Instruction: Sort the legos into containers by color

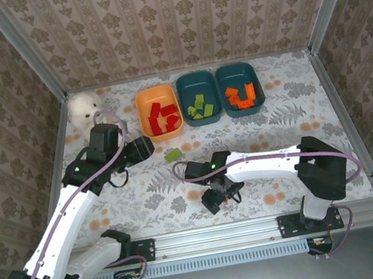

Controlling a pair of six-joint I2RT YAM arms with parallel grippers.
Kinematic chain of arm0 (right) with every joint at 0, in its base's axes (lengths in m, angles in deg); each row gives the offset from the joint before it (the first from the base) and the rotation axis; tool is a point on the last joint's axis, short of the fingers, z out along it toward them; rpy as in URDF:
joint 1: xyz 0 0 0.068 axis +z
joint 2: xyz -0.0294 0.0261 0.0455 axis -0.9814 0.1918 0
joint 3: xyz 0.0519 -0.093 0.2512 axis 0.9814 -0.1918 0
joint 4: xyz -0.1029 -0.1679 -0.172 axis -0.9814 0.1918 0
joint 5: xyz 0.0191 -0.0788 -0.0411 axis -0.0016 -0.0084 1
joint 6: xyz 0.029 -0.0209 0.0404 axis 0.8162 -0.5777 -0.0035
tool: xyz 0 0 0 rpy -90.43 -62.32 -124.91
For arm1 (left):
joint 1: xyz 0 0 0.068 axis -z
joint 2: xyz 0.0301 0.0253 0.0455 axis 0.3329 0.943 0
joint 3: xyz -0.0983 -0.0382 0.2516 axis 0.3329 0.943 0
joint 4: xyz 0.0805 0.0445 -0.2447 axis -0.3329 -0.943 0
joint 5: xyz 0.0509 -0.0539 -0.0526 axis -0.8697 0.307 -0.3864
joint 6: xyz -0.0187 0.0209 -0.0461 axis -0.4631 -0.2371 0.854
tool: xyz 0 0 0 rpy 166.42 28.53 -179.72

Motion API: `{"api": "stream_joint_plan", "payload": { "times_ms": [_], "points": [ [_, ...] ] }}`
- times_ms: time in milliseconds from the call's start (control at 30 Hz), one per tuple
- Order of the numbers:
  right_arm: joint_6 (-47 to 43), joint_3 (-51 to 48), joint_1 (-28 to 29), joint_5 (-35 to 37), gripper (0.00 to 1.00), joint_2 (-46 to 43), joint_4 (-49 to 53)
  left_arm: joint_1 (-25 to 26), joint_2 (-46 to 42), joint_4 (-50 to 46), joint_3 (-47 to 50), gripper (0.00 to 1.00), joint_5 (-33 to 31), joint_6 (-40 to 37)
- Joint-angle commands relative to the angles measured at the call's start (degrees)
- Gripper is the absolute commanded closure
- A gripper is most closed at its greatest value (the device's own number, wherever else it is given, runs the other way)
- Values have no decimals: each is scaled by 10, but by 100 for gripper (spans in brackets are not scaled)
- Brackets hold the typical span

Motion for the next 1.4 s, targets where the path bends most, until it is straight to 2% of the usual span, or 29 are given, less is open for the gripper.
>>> {"api": "stream_joint_plan", "payload": {
  "times_ms": [0,133,400,933,1033,1167,1233,1367],
  "points": [
    [-44,25,4,59,12,31,36,-4,-26,-34,4,30,-34,20],
    [-60,34,-3,68,13,60,26,-4,-62,-48,7,30,-56,36],
    [-71,24,-44,17,35,74,-14,-4,-77,-66,2,30,-58,46],
    [-56,-11,-70,-36,51,87,-51,2,-56,-42,7,32,-49,53],
    [-51,-18,-70,-35,54,91,-57,4,-52,-36,9,32,-48,53],
    [-44,-15,-70,-20,65,90,-58,6,-45,-29,9,32,-46,53],
    [-40,-10,-70,-6,71,73,-55,7,-41,-26,8,33,-45,52],
    [-32,25,-86,24,75,23,-24,9,-29,-10,8,33,-28,48]
  ]
}}
